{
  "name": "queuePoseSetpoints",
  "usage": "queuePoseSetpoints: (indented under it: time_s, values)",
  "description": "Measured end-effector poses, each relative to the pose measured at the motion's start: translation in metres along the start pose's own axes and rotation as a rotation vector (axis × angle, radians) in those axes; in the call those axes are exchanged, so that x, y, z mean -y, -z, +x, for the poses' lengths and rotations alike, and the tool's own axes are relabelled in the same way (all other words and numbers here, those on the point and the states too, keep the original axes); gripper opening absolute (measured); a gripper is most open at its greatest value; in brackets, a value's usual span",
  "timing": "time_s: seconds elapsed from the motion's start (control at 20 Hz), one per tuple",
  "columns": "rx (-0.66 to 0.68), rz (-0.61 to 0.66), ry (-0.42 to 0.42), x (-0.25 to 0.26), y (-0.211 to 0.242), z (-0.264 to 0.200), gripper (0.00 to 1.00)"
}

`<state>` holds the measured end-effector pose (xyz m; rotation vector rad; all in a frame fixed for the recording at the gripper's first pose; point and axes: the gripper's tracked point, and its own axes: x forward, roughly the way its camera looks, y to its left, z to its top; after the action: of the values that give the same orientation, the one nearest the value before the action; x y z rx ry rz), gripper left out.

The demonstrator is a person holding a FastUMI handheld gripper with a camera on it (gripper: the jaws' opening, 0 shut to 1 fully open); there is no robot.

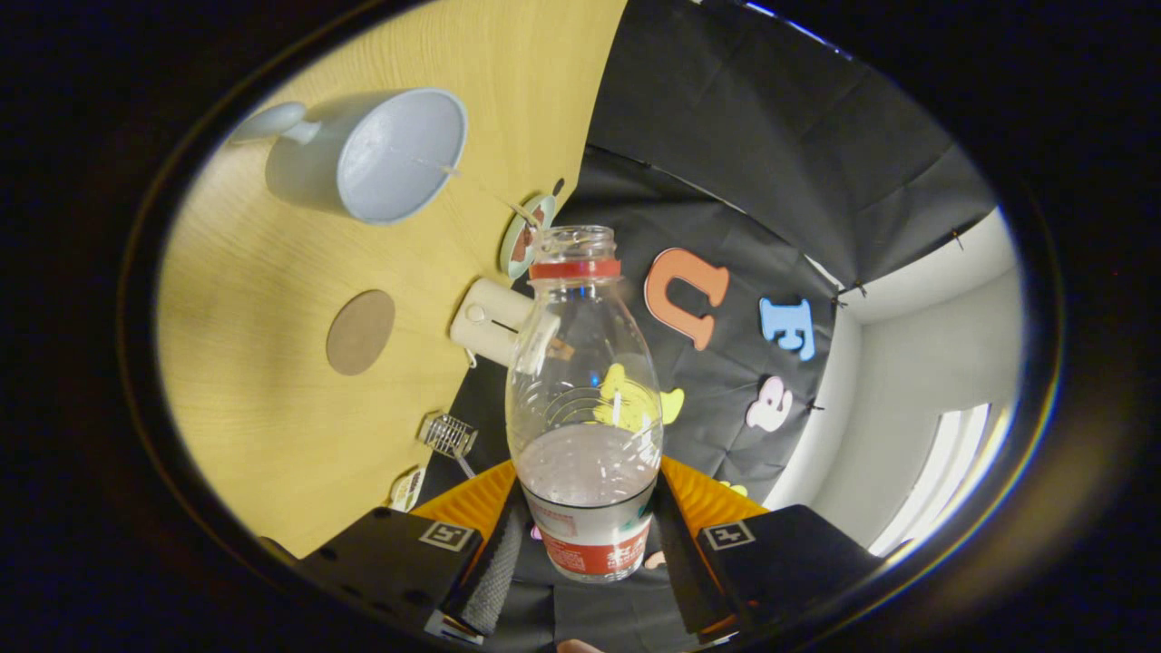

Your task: Take the bottle from table, then pour the juice into the cup, finally place the bottle on the coaster

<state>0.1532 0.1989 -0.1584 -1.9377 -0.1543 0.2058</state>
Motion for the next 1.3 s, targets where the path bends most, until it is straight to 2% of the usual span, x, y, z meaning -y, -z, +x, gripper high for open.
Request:
queuePoseSetpoints:
  time_s: [0.9, 1.3]
  values:
    - [0.017, -0.003, -0.008, 0.000, -0.009, -0.001, 0.77]
    - [-0.006, 0.176, -0.086, -0.016, -0.004, -0.003, 0.77]
